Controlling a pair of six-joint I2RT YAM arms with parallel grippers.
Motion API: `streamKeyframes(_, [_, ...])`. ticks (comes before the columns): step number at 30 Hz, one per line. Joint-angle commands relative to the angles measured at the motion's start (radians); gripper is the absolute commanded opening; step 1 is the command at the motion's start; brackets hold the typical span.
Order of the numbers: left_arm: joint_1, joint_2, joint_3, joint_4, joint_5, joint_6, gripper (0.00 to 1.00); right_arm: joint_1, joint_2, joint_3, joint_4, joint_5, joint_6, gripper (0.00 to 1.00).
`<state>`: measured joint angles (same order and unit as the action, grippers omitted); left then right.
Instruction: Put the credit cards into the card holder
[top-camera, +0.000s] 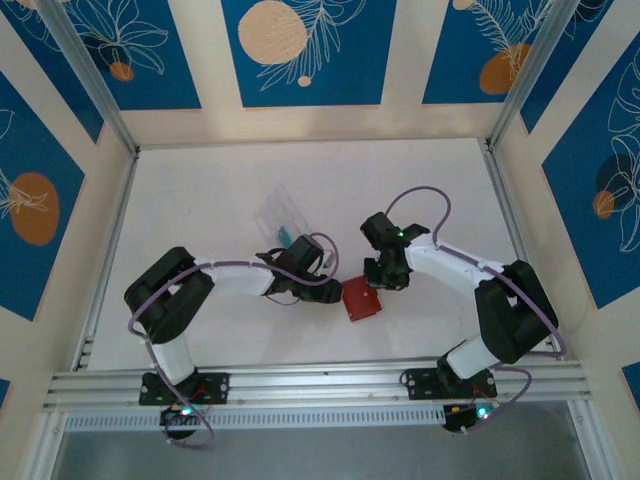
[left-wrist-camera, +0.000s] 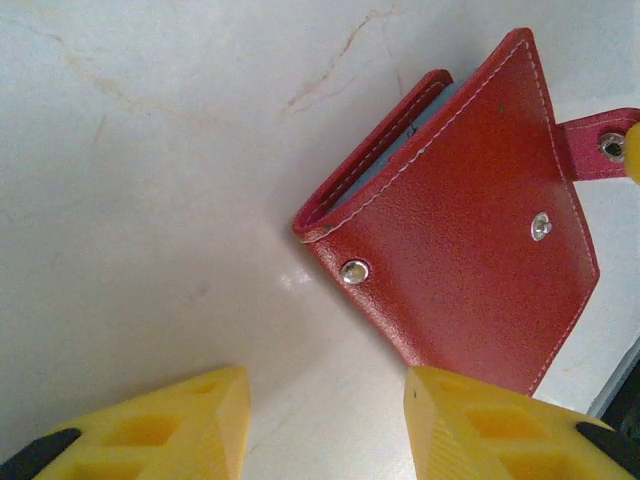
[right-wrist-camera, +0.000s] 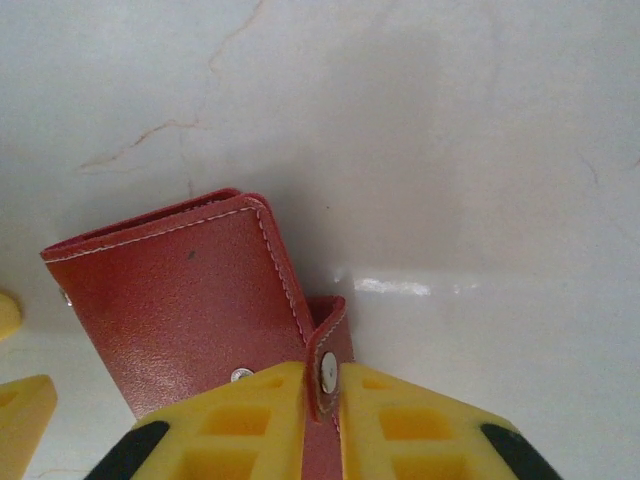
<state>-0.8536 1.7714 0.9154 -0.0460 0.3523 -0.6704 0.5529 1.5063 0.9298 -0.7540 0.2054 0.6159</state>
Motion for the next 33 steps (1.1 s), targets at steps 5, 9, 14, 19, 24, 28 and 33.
streamKeyframes(5, [-0.004, 0.025, 0.023, -0.018, 0.025, 0.018, 0.45, -0.006, 0.013, 0.026, -0.034, -0.02, -0.005, 0.12])
streamKeyframes(9, [-0.004, 0.037, 0.03, -0.019, 0.031, 0.023, 0.45, -0.004, 0.014, 0.029, -0.039, -0.028, -0.01, 0.08])
streamKeyframes(14, [-0.004, 0.051, 0.043, -0.02, 0.034, 0.026, 0.45, -0.002, 0.011, 0.033, -0.048, -0.027, -0.017, 0.03])
streamKeyframes(19, [-0.004, 0.067, 0.061, -0.021, 0.037, 0.029, 0.45, -0.001, 0.01, 0.036, -0.041, -0.058, -0.04, 0.0])
streamKeyframes(24, [-0.004, 0.079, 0.094, -0.03, 0.041, 0.031, 0.45, 0.011, 0.0, 0.034, -0.023, -0.106, -0.07, 0.0])
streamKeyframes(28, [-0.004, 0.11, 0.131, -0.043, 0.034, 0.035, 0.45, 0.011, 0.003, 0.022, 0.0, -0.157, -0.087, 0.0])
streamKeyframes(33, [-0.005, 0.151, 0.16, -0.042, 0.039, 0.033, 0.45, 0.005, 0.012, 0.009, 0.023, -0.192, -0.102, 0.0])
